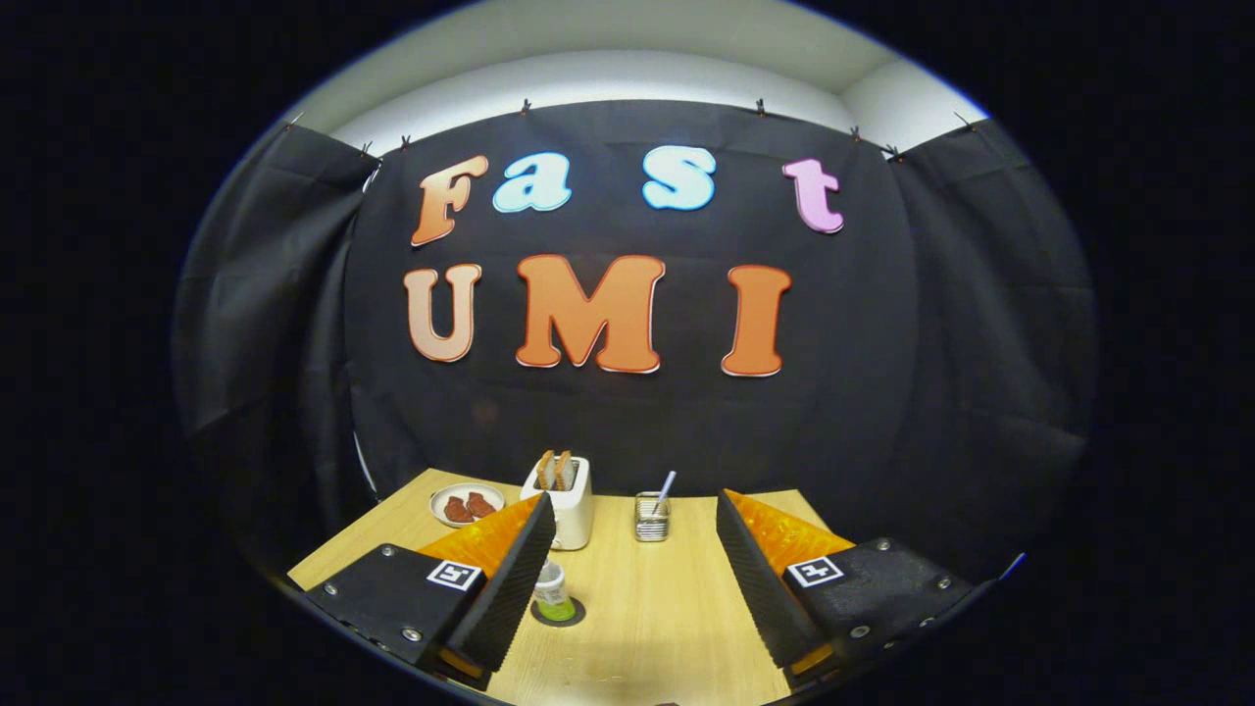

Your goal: Take the bottle from table, then pour the juice into the cup, finally place the bottle on the coaster

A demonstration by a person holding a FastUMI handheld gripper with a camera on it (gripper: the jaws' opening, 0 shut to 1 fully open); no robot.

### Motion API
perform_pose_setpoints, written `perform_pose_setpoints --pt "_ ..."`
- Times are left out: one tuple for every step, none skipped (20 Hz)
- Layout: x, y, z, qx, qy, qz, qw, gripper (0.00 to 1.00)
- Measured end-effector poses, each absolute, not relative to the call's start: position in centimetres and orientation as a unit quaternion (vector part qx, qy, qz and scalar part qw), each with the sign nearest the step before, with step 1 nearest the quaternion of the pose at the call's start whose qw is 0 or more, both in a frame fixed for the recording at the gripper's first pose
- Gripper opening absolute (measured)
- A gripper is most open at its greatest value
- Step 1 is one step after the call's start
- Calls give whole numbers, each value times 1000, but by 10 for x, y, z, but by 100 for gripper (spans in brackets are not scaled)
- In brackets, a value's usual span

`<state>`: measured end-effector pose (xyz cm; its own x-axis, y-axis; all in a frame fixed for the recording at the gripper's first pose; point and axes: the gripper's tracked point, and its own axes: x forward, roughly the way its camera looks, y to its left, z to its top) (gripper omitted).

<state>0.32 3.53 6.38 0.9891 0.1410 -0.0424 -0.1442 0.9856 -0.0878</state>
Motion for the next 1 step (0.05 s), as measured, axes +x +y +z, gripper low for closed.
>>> perform_pose_setpoints --pt "-4 27 68 -40 14 62 997 98"
